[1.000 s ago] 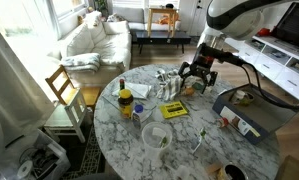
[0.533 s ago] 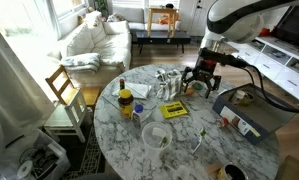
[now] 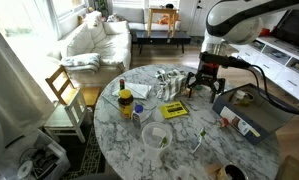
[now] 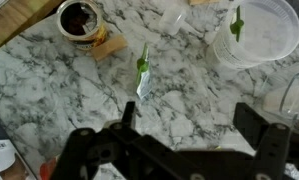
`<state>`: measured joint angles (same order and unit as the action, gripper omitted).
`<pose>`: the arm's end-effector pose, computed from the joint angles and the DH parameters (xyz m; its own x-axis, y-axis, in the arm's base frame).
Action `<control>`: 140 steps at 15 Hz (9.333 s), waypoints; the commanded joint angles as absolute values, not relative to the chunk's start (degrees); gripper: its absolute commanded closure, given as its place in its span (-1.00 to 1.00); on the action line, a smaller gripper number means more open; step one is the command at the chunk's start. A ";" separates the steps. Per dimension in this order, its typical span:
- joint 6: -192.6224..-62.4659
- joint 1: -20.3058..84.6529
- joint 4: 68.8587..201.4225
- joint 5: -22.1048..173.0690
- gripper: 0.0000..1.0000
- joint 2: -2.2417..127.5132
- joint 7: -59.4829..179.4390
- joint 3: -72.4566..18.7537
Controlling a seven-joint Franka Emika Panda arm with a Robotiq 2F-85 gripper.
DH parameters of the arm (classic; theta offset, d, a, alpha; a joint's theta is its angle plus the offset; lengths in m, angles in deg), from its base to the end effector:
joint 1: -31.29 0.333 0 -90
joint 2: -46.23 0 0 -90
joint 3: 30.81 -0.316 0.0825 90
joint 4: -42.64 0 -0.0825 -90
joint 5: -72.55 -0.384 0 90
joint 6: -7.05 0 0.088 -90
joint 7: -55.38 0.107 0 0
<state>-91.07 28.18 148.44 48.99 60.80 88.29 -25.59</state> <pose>0.5768 -0.0441 0.3692 0.5769 -0.6455 -0.5005 -0.7676 -0.6380 -0.0620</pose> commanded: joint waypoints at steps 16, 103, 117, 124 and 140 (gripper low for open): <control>-94.68 28.27 156.99 45.76 -0.05 68.78 76.33 -27.19; -111.23 33.10 139.67 50.99 -0.24 77.14 45.07 -38.07; -103.22 30.72 140.61 50.98 -0.99 74.40 38.81 -39.31; -104.39 31.33 142.07 50.46 0.10 75.24 38.24 -39.60; -90.70 29.57 141.89 55.39 0.98 66.19 38.11 -37.55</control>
